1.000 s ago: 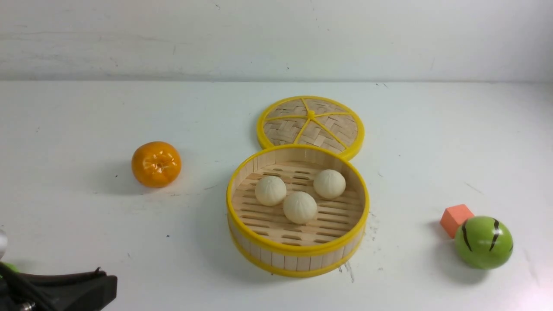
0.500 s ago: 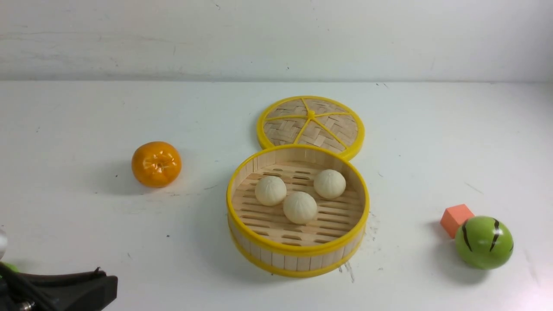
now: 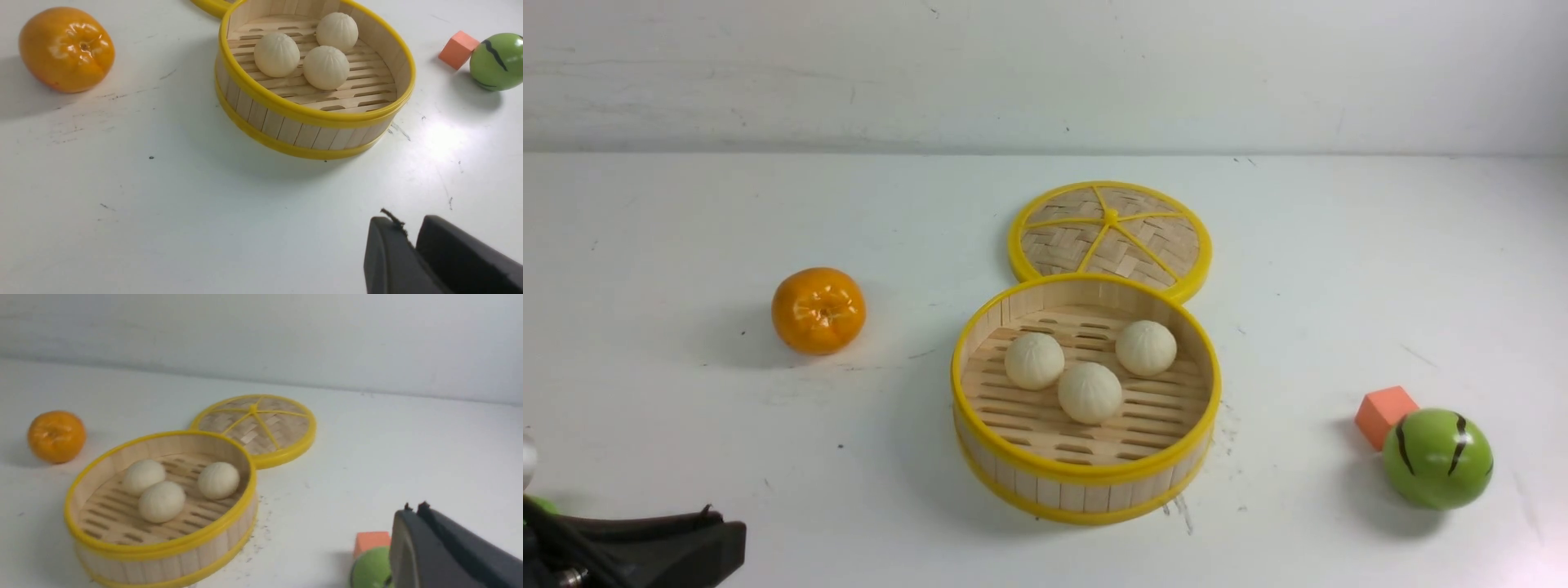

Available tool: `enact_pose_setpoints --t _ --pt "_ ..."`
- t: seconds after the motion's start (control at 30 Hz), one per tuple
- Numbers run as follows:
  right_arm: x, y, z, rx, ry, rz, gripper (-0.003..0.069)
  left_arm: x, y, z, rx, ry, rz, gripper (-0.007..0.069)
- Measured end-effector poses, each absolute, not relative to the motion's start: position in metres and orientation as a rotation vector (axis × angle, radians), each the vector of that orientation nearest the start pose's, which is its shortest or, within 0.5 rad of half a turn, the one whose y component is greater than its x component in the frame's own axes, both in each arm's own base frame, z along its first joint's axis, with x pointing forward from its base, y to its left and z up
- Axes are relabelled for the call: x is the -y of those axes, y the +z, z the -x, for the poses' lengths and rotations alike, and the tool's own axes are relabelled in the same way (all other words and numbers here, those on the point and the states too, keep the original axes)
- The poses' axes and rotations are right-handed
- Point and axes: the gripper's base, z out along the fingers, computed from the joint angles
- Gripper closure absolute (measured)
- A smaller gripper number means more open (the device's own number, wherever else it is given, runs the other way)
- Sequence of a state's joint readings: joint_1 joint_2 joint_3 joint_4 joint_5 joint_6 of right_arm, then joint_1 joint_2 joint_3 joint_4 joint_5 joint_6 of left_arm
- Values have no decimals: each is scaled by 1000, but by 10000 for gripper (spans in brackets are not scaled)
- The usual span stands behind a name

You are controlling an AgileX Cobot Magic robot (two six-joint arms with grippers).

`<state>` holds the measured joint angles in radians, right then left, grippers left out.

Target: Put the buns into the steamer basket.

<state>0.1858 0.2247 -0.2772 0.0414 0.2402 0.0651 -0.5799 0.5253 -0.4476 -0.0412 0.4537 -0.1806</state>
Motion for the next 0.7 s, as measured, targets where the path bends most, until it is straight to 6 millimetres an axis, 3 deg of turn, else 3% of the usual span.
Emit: enact_pose_setpoints --t 0.07,0.1,0.13,0.33,0.7 --pt "-8 245 -64 -1660 168 10 680 60 283 -89 -2018 -521 -382 520" --pt "-8 245 -63 -1652 170 9 680 60 283 -89 -2018 -521 -382 520" --pt "-3 226 -61 -1652 116 -38 680 60 283 -89 -2018 -521 -382 518" --pt "5 190 -56 -1686 -29 -101 680 60 283 -89 -2018 -521 -382 515" --pt "6 174 -53 -1848 -49 -122 680 60 283 -89 -2018 -521 -382 505"
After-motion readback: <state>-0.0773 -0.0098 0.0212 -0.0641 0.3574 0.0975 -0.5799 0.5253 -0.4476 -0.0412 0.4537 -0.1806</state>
